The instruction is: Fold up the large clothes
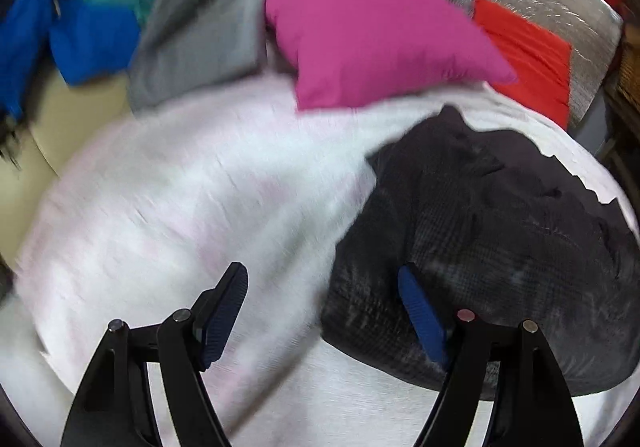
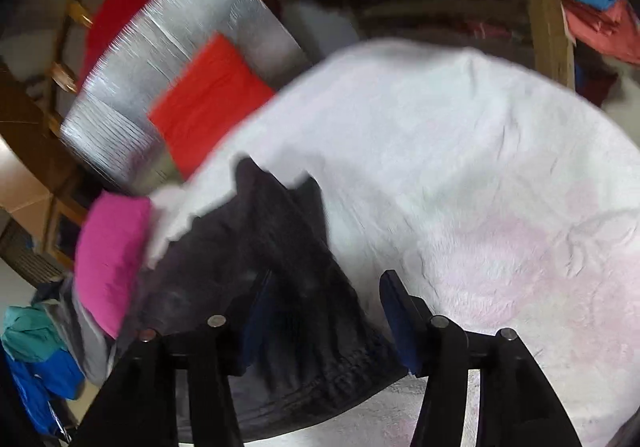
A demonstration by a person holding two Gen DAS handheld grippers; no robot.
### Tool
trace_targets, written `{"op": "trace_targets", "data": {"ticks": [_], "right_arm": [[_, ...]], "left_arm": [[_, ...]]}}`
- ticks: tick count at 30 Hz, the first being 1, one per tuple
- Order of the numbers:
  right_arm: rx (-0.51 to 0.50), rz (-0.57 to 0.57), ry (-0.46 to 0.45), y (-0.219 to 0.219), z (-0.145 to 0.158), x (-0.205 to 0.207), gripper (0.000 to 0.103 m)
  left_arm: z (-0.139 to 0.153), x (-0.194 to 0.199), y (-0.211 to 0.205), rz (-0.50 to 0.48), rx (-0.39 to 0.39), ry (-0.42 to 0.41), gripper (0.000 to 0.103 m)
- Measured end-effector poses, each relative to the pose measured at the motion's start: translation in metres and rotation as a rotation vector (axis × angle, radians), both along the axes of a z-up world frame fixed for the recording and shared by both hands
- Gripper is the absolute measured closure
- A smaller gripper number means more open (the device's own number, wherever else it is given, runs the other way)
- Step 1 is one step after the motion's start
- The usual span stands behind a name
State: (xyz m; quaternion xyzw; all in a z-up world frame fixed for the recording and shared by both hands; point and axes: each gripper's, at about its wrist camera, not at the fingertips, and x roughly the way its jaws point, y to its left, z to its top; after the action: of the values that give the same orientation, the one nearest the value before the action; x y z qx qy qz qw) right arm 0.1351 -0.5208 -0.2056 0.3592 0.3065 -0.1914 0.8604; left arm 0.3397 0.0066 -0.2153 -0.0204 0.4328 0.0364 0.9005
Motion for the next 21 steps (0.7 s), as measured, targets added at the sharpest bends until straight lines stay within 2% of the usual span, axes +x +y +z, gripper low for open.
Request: {"op": "trace_targets", "data": {"ticks": [1,4,5,7,9,12,13,15,18,21], "right_arm": [[-0.015,0.014,-0.02,0.005,0.006,-0.001,0.044],[-0.038,0.107,-0.07,0.024,0.016,0.003,0.047],[-0.045,0.15,-0.068,0.033,0.016,0.007,0.053],[-0.069,0.199,-0.043,0.044,0.015,0.017,0.058],[-0.078,0.221,0.003,0.053,0.006,0.03,0.058],[0.013,0.27,0.178,0.048,-0.032,0.065,0.057],[0.008,0.268,0.188,0.047,-0.036,0.07,0.059],[-0.018,0.263,0.174,0.046,-0.029,0.076,0.058],[0.028,0.24,0.069,0.036,-0.014,0.082,0.058],[-0.009,0.21,0.034,0.028,-0.006,0.093,0.058]], "left_arm": [[0.008,-0.008,-0.004,-0.003,0.036,-0.047,0.024],[0.021,-0.019,-0.008,-0.019,0.08,-0.125,0.024],[0.024,-0.023,-0.011,-0.029,0.09,-0.149,0.024],[0.029,-0.029,-0.017,-0.046,0.111,-0.182,0.024],[0.032,-0.033,-0.023,-0.06,0.135,-0.212,0.024],[0.035,-0.037,-0.029,-0.079,0.157,-0.239,0.024],[0.036,-0.039,-0.031,-0.082,0.159,-0.24,0.024],[0.034,-0.038,-0.034,-0.089,0.165,-0.235,0.024],[0.033,-0.037,-0.037,-0.091,0.177,-0.236,0.024],[0.032,-0.037,-0.042,-0.095,0.183,-0.234,0.024]]}}
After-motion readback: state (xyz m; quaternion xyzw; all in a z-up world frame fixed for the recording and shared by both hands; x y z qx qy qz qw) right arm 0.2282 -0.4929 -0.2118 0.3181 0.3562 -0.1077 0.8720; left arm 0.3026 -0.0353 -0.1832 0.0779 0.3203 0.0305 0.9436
